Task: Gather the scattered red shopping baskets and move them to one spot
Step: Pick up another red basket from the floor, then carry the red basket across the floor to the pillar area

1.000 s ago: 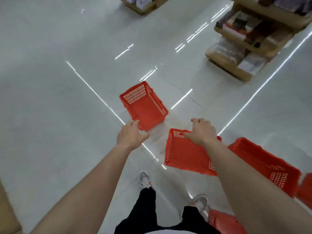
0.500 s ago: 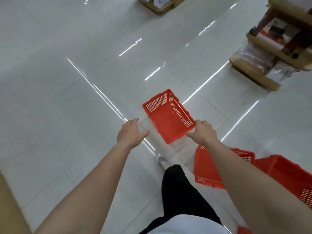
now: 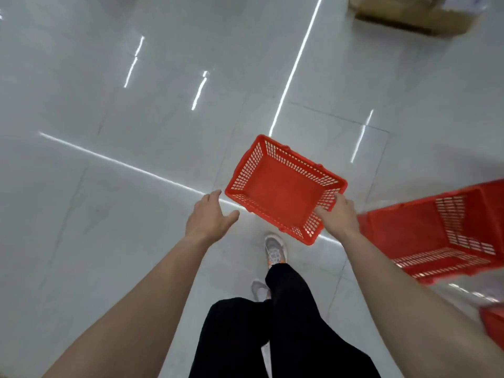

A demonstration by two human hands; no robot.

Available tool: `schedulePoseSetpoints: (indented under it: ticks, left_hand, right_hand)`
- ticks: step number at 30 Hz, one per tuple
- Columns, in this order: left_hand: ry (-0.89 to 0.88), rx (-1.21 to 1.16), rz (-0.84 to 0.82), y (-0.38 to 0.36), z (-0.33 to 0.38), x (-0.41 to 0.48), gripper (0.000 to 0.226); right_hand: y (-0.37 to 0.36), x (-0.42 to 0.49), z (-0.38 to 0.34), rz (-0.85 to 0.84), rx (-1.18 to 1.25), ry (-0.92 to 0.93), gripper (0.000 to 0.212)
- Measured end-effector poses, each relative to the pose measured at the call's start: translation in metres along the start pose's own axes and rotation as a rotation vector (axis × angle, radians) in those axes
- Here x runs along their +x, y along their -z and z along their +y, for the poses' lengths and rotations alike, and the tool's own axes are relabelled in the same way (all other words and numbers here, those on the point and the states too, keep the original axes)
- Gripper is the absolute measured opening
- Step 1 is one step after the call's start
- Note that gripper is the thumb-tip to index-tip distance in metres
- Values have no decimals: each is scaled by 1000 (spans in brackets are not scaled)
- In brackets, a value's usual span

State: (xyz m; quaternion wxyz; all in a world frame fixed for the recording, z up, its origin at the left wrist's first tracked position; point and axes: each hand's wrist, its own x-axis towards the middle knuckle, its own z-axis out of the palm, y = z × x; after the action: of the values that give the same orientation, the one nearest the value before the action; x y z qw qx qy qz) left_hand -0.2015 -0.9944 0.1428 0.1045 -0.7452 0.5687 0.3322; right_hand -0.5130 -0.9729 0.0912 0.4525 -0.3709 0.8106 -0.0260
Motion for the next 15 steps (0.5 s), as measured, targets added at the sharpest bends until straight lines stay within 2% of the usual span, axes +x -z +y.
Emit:
schedulePoseSetpoints:
  ticks: [3,6,9,12,15]
  left_hand:
    - [-43,33,-28,-17,-11,77,96]
    - [-84,41,-15,-56,-18,163,99]
    - [-126,52,-3,-115,-30,247,102]
    - [-87,20,26,-170,-41,318,98]
    - [-56,-161,-67,-214,-49,364,83]
  right_hand:
    - [-32,39,24,109,162,-106,52]
    - [-73,88,63,240,220,-202,64]
    - [-121,141,105,300,222,-301,78]
    - [-166,188,143,384,265,-346,78]
    - [-208,221,173,406,446,-355,70]
